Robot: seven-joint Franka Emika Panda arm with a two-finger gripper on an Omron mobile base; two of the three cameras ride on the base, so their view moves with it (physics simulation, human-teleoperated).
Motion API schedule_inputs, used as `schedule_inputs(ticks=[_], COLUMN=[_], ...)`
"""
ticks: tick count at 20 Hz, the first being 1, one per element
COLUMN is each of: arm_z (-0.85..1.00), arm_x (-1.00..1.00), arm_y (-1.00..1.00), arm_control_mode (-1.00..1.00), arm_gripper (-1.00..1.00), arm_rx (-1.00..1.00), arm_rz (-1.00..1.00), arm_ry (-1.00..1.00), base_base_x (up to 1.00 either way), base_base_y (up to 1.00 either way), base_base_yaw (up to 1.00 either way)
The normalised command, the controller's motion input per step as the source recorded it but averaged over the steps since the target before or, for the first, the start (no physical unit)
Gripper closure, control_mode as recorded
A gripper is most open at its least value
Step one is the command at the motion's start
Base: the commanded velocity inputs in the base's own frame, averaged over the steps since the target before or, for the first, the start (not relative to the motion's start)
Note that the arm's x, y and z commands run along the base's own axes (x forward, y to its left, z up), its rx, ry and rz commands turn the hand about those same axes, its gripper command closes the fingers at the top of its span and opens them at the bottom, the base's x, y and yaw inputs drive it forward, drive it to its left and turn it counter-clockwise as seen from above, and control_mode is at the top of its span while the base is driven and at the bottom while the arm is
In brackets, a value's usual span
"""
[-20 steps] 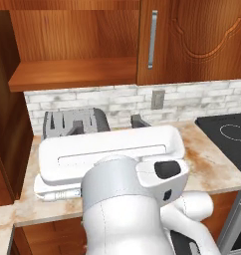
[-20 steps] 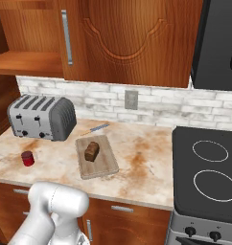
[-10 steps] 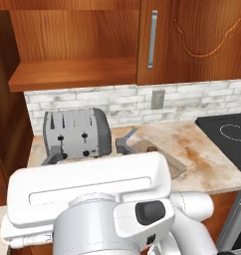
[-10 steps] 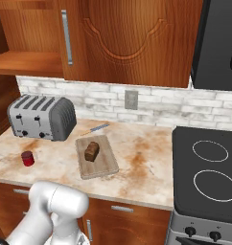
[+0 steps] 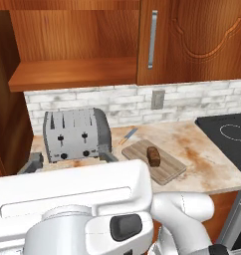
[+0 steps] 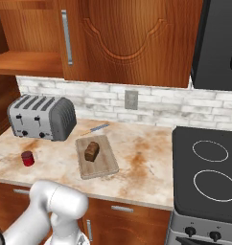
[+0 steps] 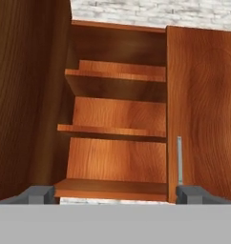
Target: Pick the bread, place it on the cutting board, pick the jam, place it on the counter, and close the cabinet.
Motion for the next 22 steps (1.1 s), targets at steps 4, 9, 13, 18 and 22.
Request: schedule_inputs(ticks=[4, 9, 13, 18, 22], arm_z=[0.00, -0.01, 0.00, 0.00, 0.00], arm_x=[-0.06, -0.10, -0.09, -0.16, -0.23], arm_y=[0.24, 0.22, 0.19, 0.17, 0.16], arm_control_mode=[-1.00, -1.00, -1.00, -1.00, -1.00], arm_gripper=[-1.00, -1.00, -1.00, -1.00, -1.00], arm_rx=[0.00, 0.00, 0.00, 0.00, 0.00], arm_rz=[0.00, 0.00, 0.00, 0.00, 0.00], arm_ry=[0.00, 0.00, 0.00, 0.01, 0.02], base_base_x=[0.00, 0.00, 0.00, 0.00, 0.00], base_base_y=[0.00, 0.00, 0.00, 0.00, 0.00], base_base_yaw=[0.00, 0.00, 0.00, 0.00, 0.00])
